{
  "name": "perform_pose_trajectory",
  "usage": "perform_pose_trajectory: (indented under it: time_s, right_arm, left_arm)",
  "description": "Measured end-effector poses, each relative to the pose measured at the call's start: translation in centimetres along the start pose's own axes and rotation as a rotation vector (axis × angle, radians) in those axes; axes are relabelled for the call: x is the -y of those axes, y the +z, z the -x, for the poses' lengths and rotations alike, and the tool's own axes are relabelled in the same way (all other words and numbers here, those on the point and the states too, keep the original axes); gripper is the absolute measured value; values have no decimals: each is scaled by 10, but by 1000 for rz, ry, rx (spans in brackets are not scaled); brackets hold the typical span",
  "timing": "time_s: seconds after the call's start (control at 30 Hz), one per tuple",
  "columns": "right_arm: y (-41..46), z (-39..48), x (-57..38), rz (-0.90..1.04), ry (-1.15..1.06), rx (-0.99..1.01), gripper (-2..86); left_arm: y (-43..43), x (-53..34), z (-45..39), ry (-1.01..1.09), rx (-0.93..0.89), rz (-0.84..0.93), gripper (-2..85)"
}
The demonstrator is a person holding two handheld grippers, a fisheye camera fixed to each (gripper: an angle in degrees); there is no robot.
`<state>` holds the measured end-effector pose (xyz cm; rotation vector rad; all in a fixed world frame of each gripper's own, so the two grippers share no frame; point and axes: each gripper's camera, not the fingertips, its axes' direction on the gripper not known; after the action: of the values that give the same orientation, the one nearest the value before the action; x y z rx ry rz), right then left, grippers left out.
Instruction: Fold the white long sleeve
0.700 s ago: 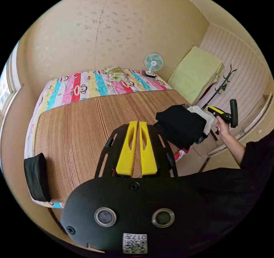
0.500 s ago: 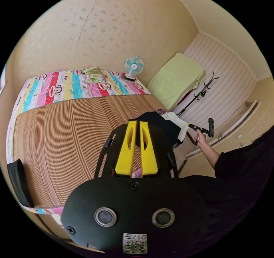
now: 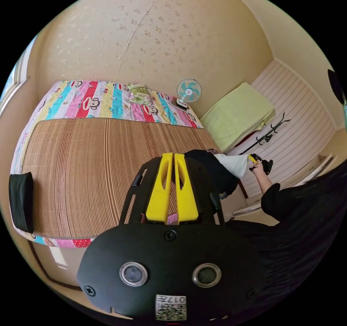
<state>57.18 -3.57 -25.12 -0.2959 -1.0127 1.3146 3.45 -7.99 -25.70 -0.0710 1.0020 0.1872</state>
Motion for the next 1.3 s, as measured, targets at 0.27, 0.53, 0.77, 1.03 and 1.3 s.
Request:
perform_pose_trajectory:
  time_s: [0.27,0.53,0.77,1.03,1.3]
  right_arm:
    - [-93,276,-79,-41,-746,496,4]
    - [-152,386,-254,134,-1095,1035,6]
    - [-88,386,-451,568,-995,1147,5]
    - [-61,393,-623,899,-952,1247,7]
    - [-63,406,-600,623,-1096,1322,27]
  left_arm:
    - [-44,38,26,-24,-413,-62,94]
    - [-34,78,75,-339,-1082,-6,200]
    - [4,-29,173,-930,-1280,-26,134]
    - [-162,-11,202,-156,-1310,-429,64]
    - [-274,-26,96,712,-1262,-359,63]
